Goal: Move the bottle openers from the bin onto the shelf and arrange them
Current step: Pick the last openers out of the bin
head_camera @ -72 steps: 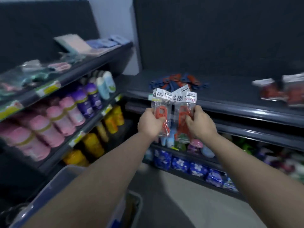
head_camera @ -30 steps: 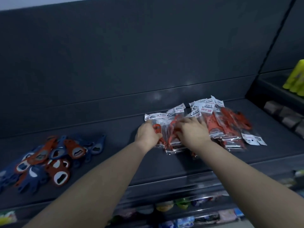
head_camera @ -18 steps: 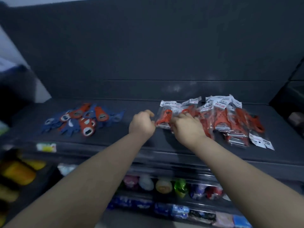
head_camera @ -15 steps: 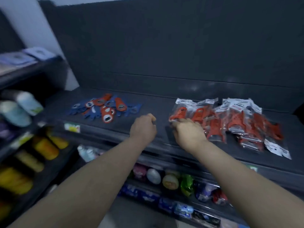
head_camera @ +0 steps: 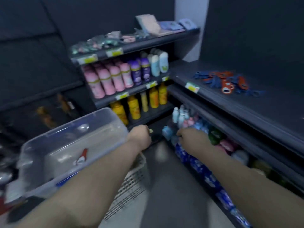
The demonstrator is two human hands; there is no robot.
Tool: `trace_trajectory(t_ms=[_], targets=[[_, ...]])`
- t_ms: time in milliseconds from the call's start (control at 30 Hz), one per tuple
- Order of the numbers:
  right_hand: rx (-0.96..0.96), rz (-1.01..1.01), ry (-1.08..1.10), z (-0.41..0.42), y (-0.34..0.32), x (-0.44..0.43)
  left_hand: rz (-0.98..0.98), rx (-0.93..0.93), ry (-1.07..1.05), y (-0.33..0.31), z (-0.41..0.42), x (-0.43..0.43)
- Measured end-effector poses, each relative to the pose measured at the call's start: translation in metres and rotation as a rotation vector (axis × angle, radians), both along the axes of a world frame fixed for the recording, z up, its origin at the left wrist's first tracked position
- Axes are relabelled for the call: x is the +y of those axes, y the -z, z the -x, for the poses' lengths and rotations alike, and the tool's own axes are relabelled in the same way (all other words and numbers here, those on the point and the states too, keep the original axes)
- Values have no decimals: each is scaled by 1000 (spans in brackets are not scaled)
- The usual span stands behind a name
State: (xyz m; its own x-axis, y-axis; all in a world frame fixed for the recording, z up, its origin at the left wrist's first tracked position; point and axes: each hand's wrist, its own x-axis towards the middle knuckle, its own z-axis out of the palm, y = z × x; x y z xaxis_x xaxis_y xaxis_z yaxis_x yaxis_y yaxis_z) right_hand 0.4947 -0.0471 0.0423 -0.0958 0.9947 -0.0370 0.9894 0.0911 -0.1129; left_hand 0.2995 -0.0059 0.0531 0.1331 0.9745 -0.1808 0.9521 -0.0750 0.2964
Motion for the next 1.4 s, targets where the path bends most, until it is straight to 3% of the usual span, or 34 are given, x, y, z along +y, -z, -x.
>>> trace_trajectory(t_ms=[167, 267, 467, 767, 967, 1200, 1400], targets=[[74, 31, -139, 153, 10, 25, -40, -32, -207, 17, 159, -8], [66, 148, -190, 235, 17, 37, -49, -17, -341, 22, 255, -14], [40, 201, -289, 325, 38, 53, 35, -31, -505, 41, 374, -13], [87, 382, -384, 376, 82, 103, 194, -86, -504, 87, 392, 21], [-45, 498, -602, 400, 117, 140, 306, -65, -578, 106, 394, 33], [-129, 346, -811, 432, 155, 158, 366, -76, -666, 124, 401, 34], [-177, 301, -843, 439, 161, 161, 359, -65, -657, 136, 403, 36]])
